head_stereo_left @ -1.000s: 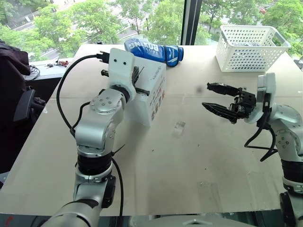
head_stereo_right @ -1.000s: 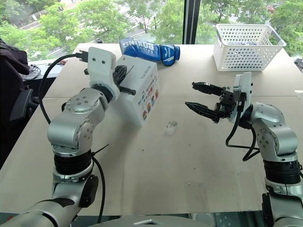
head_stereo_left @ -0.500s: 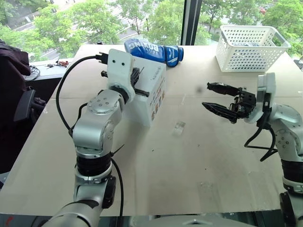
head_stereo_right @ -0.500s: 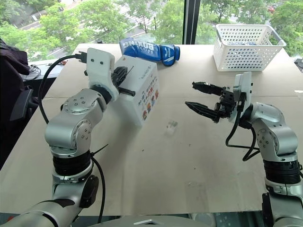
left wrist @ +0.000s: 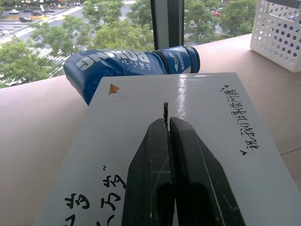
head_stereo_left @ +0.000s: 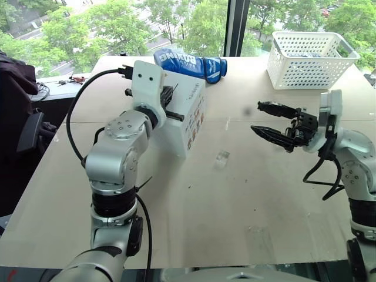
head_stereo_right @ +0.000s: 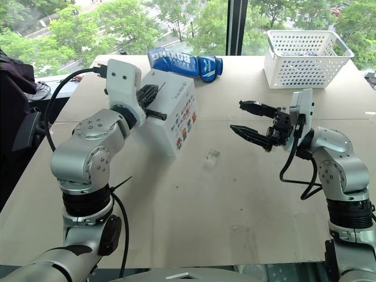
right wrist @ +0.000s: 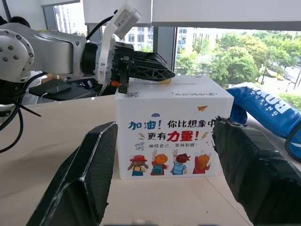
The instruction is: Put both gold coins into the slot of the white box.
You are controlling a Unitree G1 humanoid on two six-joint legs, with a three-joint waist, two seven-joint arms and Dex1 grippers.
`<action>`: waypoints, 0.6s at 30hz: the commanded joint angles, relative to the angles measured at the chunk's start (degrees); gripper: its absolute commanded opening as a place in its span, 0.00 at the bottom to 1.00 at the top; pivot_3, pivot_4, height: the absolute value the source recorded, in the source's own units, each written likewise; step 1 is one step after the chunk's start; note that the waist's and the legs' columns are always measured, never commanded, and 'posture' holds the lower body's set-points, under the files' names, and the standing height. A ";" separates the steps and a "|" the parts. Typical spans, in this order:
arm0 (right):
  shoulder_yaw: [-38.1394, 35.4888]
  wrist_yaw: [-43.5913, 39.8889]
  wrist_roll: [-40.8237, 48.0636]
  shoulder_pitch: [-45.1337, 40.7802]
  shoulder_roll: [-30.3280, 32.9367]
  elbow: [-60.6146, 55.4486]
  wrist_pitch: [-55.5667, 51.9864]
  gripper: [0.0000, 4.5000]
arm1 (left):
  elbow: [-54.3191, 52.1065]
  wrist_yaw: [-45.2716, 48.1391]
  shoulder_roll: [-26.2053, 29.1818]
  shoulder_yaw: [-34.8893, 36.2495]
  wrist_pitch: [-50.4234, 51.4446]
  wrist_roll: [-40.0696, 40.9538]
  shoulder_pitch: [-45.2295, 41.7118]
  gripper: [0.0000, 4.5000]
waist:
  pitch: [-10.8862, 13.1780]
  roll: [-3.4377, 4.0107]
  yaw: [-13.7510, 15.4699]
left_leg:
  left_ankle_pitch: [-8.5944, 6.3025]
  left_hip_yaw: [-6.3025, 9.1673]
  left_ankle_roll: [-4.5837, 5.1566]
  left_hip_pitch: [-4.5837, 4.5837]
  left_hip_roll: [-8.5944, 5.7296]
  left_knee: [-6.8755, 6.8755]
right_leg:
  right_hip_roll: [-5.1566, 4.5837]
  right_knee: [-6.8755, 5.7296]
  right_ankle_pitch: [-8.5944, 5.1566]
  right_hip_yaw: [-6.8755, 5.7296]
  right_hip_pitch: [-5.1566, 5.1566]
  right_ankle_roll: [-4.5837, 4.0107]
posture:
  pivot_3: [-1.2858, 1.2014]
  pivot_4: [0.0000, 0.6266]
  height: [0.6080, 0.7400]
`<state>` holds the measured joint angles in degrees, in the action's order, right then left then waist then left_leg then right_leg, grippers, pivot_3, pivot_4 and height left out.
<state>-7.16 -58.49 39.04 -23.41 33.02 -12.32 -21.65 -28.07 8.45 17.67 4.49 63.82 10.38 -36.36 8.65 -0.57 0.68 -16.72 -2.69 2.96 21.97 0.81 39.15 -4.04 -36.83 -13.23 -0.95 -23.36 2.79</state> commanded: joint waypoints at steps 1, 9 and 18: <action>-1.66 -0.07 0.69 -0.35 0.04 -1.23 1.48 0.78 | 3.00 -0.03 -0.50 -0.21 3.98 0.47 2.70 0.07 | 0.00 0.00 0.01 | 0.00 0.00 0.00 0.00 0.00 0.00 | 0.00 0.00 0.00 0.00 0.00 0.00 | 0.52 0.24 1.00; -1.59 -0.22 0.78 -0.26 0.16 -1.05 1.70 0.78 | 3.82 -0.40 -0.05 -0.18 -0.27 -0.44 2.18 0.81 | -0.01 0.01 0.00 | 0.00 -0.01 0.00 -0.01 0.02 0.00 | 0.00 0.00 0.00 0.01 0.00 0.00 | 0.52 0.24 1.00; -1.55 -1.48 0.41 0.97 0.13 0.50 2.15 0.78 | -4.05 8.09 -1.48 -0.02 -15.00 6.13 3.46 0.99 | 0.07 -0.10 0.11 | 0.02 0.03 -0.04 0.16 0.02 0.00 | -0.08 0.10 0.00 -0.04 -0.05 -0.01 | 0.52 0.24 1.00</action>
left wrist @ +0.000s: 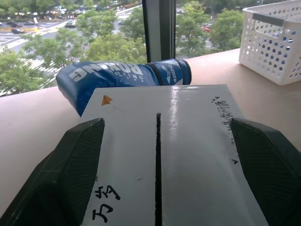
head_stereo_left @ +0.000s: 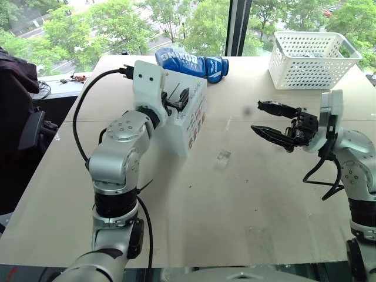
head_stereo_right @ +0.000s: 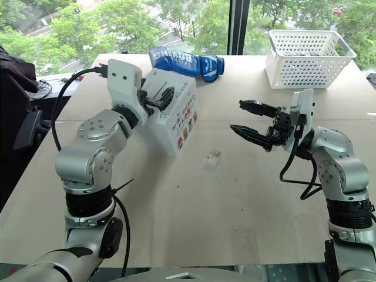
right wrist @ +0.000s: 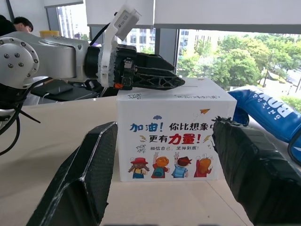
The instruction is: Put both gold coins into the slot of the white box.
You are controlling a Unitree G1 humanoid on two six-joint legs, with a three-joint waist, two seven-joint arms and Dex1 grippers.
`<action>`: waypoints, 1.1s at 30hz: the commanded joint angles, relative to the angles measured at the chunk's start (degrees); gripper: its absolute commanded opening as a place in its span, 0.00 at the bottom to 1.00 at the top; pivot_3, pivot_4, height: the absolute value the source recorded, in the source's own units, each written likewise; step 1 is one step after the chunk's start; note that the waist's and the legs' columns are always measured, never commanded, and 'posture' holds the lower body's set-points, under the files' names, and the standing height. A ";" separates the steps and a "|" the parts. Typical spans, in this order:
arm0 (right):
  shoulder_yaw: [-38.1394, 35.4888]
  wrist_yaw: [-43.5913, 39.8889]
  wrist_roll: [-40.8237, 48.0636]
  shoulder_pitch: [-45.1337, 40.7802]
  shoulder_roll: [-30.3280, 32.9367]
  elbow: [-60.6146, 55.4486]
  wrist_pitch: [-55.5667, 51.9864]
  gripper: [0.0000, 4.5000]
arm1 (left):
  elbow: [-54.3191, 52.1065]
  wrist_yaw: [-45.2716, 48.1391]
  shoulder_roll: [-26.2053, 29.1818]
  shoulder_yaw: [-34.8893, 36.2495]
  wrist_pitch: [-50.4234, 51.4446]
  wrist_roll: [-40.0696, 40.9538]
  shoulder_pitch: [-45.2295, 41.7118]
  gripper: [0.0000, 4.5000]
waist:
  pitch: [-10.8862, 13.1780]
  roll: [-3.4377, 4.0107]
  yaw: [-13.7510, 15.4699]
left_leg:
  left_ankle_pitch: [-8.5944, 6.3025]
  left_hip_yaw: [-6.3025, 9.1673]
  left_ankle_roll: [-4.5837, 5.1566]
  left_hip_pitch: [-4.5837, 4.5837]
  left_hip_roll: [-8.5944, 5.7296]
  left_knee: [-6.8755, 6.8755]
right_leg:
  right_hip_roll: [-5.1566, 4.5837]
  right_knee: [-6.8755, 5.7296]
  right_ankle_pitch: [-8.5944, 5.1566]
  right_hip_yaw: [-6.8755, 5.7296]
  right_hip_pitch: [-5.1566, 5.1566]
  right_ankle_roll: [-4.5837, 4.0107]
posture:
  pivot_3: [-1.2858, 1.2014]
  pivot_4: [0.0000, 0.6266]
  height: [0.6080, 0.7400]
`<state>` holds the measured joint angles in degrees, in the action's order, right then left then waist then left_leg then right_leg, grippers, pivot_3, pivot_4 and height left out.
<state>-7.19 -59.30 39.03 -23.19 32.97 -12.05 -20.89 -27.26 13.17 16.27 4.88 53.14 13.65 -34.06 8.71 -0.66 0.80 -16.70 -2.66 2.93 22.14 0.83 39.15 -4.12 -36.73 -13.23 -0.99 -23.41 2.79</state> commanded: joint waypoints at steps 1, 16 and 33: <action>-1.66 -1.02 0.24 1.33 0.27 0.54 1.69 0.78 | -7.08 5.12 0.45 -0.78 -6.19 3.79 2.82 0.99 | 0.02 -0.04 -0.01 | 0.00 0.00 0.00 0.05 0.00 0.00 | -0.04 0.02 0.00 0.01 -0.03 0.00 | 0.52 0.24 1.00; -3.49 -9.36 -8.10 20.43 2.94 10.95 15.86 0.78 | -29.49 21.64 13.75 5.54 -17.79 12.92 58.31 0.99 | 0.04 0.05 0.00 | -0.15 0.02 0.24 0.12 0.01 -0.06 | 0.03 0.27 -0.16 0.00 -0.04 -0.27 | 0.52 0.24 1.00; -10.31 0.34 -11.18 37.88 -2.15 8.44 28.15 0.78 | -7.65 20.50 9.73 -6.45 -42.40 -0.21 57.03 0.99 | 0.08 0.16 0.06 | -0.24 -0.11 0.36 -0.19 0.16 -0.27 | -0.12 0.48 -0.16 0.16 0.20 -0.28 | 0.52 0.24 1.00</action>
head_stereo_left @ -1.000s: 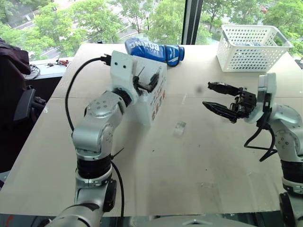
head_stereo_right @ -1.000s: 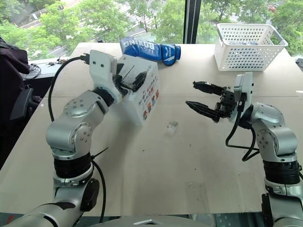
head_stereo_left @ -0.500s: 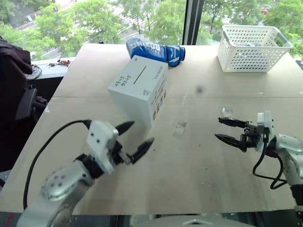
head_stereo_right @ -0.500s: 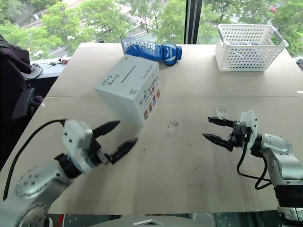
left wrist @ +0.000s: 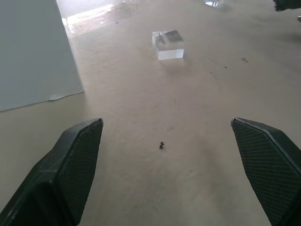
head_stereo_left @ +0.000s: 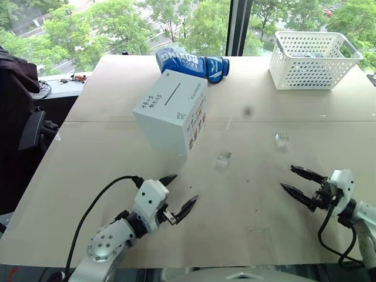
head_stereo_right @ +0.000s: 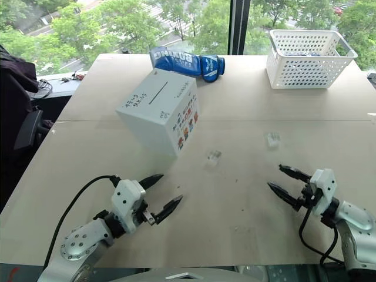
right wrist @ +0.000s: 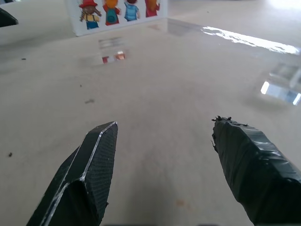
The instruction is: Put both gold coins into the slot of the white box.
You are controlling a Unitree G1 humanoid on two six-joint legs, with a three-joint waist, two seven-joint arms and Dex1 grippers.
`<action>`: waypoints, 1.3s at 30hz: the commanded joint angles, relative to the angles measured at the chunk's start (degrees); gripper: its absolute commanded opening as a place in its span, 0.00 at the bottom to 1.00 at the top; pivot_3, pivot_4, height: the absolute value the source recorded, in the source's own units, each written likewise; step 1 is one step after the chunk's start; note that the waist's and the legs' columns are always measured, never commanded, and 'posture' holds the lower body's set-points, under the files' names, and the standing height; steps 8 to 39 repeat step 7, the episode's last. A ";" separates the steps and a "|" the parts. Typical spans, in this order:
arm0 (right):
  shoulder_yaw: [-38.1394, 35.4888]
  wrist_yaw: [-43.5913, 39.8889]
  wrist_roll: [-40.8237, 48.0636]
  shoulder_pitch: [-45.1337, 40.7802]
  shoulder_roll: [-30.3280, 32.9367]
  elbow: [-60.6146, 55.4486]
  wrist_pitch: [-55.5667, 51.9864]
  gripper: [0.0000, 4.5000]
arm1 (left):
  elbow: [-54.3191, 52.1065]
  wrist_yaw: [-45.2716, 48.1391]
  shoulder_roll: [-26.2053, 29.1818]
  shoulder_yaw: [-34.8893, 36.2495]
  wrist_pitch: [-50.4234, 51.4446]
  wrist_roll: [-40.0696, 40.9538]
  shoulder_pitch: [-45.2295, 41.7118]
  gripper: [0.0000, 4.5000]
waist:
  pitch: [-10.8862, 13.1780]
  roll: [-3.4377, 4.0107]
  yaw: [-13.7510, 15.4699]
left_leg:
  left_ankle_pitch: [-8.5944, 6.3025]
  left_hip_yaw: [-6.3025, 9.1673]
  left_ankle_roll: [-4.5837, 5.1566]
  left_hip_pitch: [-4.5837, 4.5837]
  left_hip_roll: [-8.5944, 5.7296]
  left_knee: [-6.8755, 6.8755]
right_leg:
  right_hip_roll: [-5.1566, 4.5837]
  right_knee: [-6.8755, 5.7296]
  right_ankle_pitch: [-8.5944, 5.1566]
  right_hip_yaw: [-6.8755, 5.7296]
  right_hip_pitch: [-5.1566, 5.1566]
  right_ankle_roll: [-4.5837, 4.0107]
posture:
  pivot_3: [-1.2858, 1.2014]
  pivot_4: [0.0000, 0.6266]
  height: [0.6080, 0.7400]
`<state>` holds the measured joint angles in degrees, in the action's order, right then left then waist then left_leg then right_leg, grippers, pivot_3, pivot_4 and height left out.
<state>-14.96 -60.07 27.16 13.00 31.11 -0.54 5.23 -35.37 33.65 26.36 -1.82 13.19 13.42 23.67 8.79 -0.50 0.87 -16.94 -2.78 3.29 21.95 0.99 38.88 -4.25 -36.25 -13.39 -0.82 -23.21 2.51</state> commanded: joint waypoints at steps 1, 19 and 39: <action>-2.72 1.49 0.61 2.96 -0.65 -3.34 2.52 0.78 | 1.87 0.17 -0.32 0.11 -3.46 -0.50 -1.45 0.99 | 0.00 0.00 -0.02 | 0.00 0.00 0.00 0.00 0.00 0.00 | -0.01 0.01 0.00 0.00 0.00 0.00 | 0.52 0.24 1.00; -3.19 4.01 0.52 5.89 -2.47 -4.17 4.09 0.78 | 7.57 0.13 -1.15 -0.16 -7.03 -1.26 -6.40 0.99 | -0.03 0.05 -0.10 | 0.00 -0.04 0.00 -0.02 0.01 0.00 | -0.03 0.02 0.00 0.03 0.00 0.00 | 0.52 0.24 1.00; -3.19 4.01 0.52 5.89 -2.47 -4.17 4.09 0.78 | 7.57 0.13 -1.15 -0.16 -7.03 -1.26 -6.40 0.99 | -0.03 0.05 -0.10 | 0.00 -0.04 0.00 -0.02 0.01 0.00 | -0.03 0.02 0.00 0.03 0.00 0.00 | 0.52 0.24 1.00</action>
